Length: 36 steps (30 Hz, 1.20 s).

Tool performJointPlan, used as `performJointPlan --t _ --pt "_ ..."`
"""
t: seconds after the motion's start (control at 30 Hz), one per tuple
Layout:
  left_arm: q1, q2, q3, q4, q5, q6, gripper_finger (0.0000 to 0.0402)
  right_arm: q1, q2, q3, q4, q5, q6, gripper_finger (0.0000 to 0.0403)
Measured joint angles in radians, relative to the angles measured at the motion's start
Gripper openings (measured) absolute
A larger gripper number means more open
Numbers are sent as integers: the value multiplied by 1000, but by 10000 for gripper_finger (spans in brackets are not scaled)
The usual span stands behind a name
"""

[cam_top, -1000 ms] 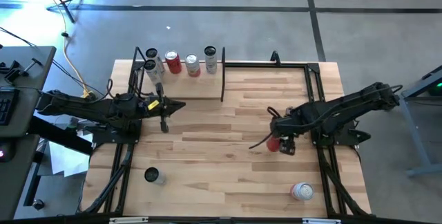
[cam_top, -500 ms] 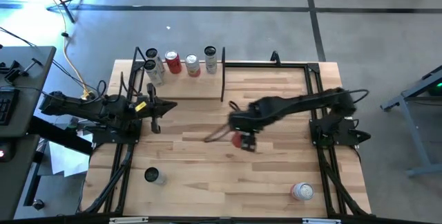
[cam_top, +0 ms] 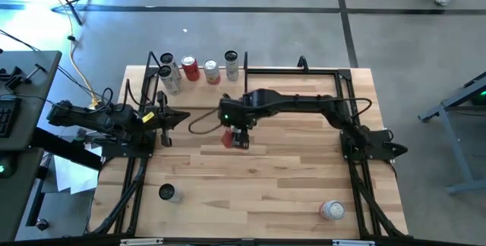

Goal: Place canned beverage on shelf
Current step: Put the red-black soda can on the shelf aligned with the other red-black soda can

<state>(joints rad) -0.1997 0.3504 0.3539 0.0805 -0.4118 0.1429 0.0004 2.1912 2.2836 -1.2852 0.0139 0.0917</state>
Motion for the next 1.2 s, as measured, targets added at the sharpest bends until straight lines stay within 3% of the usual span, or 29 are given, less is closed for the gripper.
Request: performJointPlan --t 0.3,0.93,1.2 --pt "0 0 0 -9 0 3 0 -74 13 -22 103 44 -22 267" --pt "1 15 0 -8 2 -7 0 -55 125 -24 98 38 -74 268" --pt "1 16 0 -9 2 -8 0 -16 134 -20 150 125 -127 337"
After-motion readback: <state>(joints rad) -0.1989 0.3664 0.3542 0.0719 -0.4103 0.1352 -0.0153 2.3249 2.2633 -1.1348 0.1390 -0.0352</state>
